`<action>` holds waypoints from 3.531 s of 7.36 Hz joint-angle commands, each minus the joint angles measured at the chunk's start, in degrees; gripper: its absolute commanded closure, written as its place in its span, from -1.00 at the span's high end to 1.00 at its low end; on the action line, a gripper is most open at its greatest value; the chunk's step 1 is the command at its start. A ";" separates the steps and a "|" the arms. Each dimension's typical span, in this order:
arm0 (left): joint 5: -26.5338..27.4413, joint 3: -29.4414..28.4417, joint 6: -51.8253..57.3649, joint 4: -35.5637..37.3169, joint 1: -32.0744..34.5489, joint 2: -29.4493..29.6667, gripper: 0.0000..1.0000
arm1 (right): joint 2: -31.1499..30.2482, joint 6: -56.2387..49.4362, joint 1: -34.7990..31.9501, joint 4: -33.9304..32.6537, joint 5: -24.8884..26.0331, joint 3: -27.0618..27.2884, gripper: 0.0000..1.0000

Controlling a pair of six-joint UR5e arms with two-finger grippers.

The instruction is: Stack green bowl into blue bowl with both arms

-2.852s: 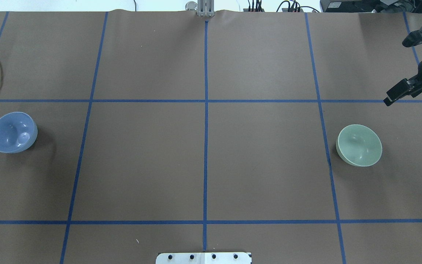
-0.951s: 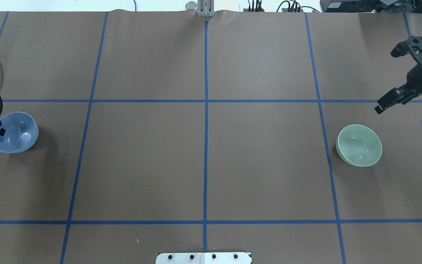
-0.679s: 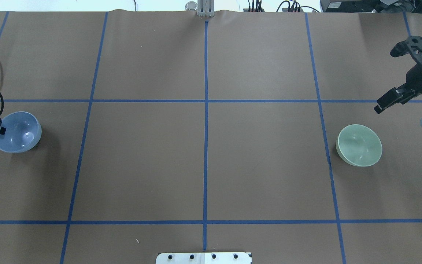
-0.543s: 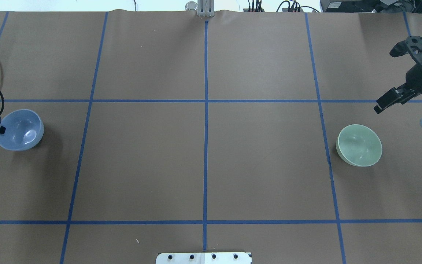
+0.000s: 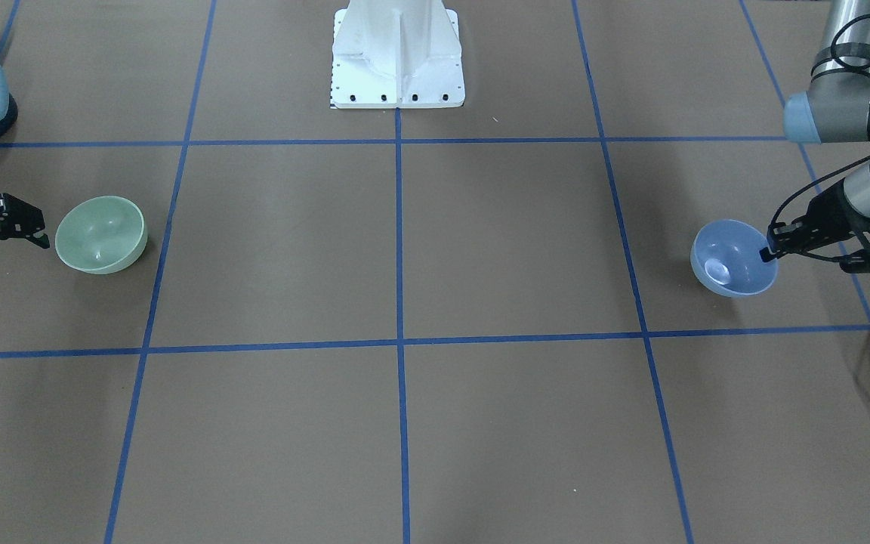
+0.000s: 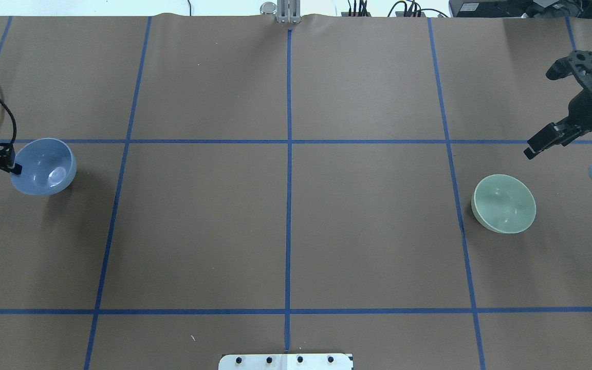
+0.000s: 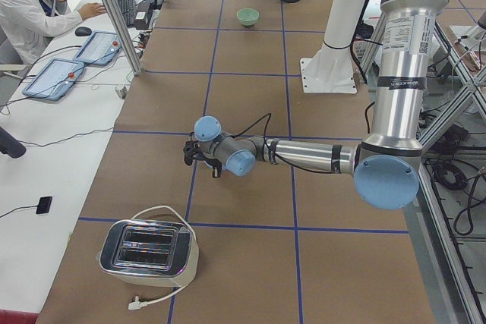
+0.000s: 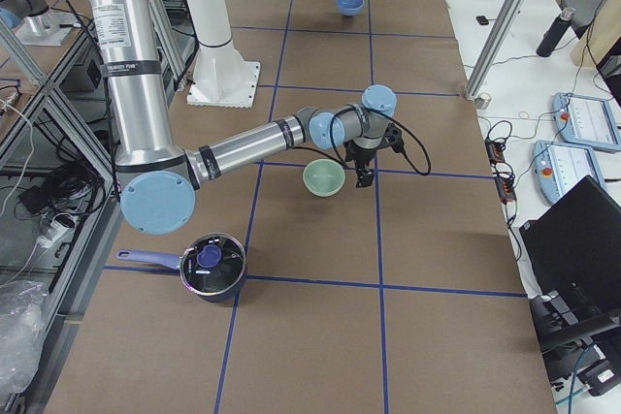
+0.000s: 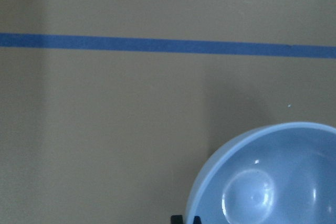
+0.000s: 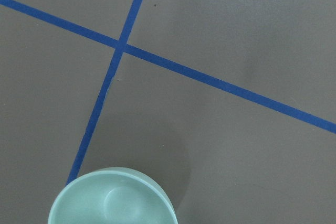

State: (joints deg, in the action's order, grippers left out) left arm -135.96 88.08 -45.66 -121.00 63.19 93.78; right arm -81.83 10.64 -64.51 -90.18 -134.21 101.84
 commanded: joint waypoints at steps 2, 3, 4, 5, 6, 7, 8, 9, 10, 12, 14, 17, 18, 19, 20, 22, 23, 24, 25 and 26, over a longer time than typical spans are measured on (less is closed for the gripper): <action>-0.18 2.18 -13.88 0.68 -1.57 5.87 -0.86 | 0.00 -0.09 0.09 0.00 0.00 -0.15 0.99; 0.08 2.10 -20.37 0.77 -4.19 9.11 -0.86 | 0.00 -0.09 0.09 0.00 0.00 -0.15 0.97; 0.17 2.18 -25.92 0.94 -6.05 12.19 -0.86 | 0.00 -0.35 0.09 0.00 0.00 -0.33 0.94; 0.26 2.18 -31.28 1.20 -7.98 15.53 -0.86 | -0.09 -0.61 0.09 0.00 0.00 -0.50 0.91; 0.52 2.18 -36.12 1.21 -10.52 18.26 -0.86 | -0.52 -0.62 0.26 1.13 0.09 -0.59 0.90; 0.69 2.10 -39.56 1.29 -12.72 20.11 -0.86 | -1.22 -0.18 0.35 5.58 -0.09 -2.24 0.90; 0.78 2.10 -42.47 1.38 -13.96 21.96 -0.86 | -1.67 0.08 0.53 8.67 -0.35 -3.48 0.90; 2.52 2.70 -43.28 5.30 -15.54 24.24 -0.87 | -2.19 0.09 0.62 8.88 -0.44 -3.23 0.91; 7.07 4.36 -43.29 12.91 -18.60 27.57 -0.87 | -2.28 0.09 0.70 8.88 -0.53 -3.23 0.91; 11.24 5.43 -42.94 19.48 -22.40 31.28 -0.87 | -2.99 0.09 1.23 9.84 -0.53 -3.23 0.91; 13.51 4.56 -42.76 19.49 -25.82 33.21 -0.87 | -3.69 0.53 2.02 10.90 -0.53 -3.32 0.91; 18.01 1.75 -43.02 19.31 -29.88 35.60 -0.86 | -3.87 0.53 2.64 10.99 -0.44 -3.14 0.91; 18.01 1.40 -43.02 19.14 -30.14 36.12 -0.86 | -3.87 0.53 2.64 10.99 -0.44 -3.05 0.91; 18.01 0.96 -43.11 19.05 -30.41 36.21 -0.86 | -3.87 0.53 2.72 10.99 -0.44 -2.97 0.91; 18.10 0.78 -43.11 18.96 -30.93 36.30 -0.86 | -3.95 0.53 2.81 11.51 -0.44 -3.05 0.92; 19.76 -0.10 -43.11 18.70 -32.08 36.91 -0.84 | -4.66 2.10 3.51 14.14 -0.44 -3.14 0.93; 19.68 -0.02 -43.11 18.70 -32.08 36.92 -0.80 | -4.75 3.33 3.95 15.37 -0.44 -3.31 0.93; 19.68 0.07 -42.76 18.61 -32.08 36.92 -0.57 | -4.75 3.51 4.30 15.56 -0.44 -3.32 0.93; 19.77 -0.19 -42.67 17.48 -32.08 36.83 -0.16 | -4.75 3.51 4.31 15.56 -0.44 -3.40 0.93; 20.03 -0.63 -42.58 15.64 -32.08 36.48 0.35 | -4.75 3.43 4.31 15.56 -0.44 -3.40 0.94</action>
State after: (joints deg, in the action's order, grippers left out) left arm -116.17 87.87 -88.38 -103.58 31.13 130.55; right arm -86.56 14.05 -60.27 -74.71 -134.65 98.48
